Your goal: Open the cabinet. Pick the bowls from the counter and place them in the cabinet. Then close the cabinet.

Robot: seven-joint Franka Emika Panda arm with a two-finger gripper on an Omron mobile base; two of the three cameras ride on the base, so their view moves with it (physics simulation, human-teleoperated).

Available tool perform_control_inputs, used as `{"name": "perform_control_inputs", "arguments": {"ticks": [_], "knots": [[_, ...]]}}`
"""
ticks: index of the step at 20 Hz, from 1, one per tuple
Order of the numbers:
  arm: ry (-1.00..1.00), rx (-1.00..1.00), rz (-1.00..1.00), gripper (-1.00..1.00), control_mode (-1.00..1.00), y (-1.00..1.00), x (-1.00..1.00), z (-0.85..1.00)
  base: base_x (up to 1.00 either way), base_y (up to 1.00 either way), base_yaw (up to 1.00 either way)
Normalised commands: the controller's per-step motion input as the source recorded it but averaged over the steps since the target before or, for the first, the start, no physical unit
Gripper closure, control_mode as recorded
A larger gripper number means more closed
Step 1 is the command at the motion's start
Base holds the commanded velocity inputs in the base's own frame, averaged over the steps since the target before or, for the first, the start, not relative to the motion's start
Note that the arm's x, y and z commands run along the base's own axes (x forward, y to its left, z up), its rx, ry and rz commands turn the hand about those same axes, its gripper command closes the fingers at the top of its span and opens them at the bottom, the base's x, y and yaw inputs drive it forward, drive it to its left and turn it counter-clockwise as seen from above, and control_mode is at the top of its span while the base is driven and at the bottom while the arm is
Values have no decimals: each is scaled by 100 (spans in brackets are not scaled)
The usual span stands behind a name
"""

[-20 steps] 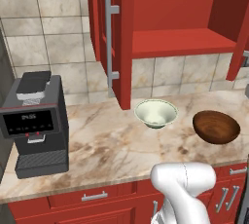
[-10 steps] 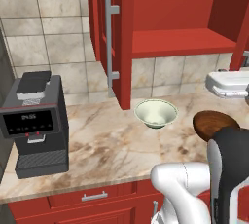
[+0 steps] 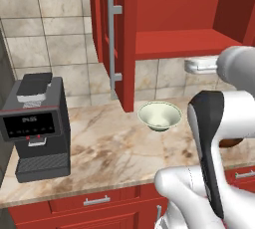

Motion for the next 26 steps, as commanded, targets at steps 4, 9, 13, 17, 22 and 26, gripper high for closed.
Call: {"name": "perform_control_inputs", "arguments": {"ticks": [4,9,13,17,22,26], "knots": [[18,0,-7,-100,-100,0,71,8,0,0,0],[2,-5,-13,-100,-100,0,33,0,0,0,0],[0,-3,-10,-100,-100,-9,29,0,0,0,0],[0,0,0,-100,-100,-38,29,0,0,0,0],[0,0,0,-100,-100,-57,46,0,0,0,0],[0,0,0,-100,-100,-56,44,-3,0,0,0]]}}
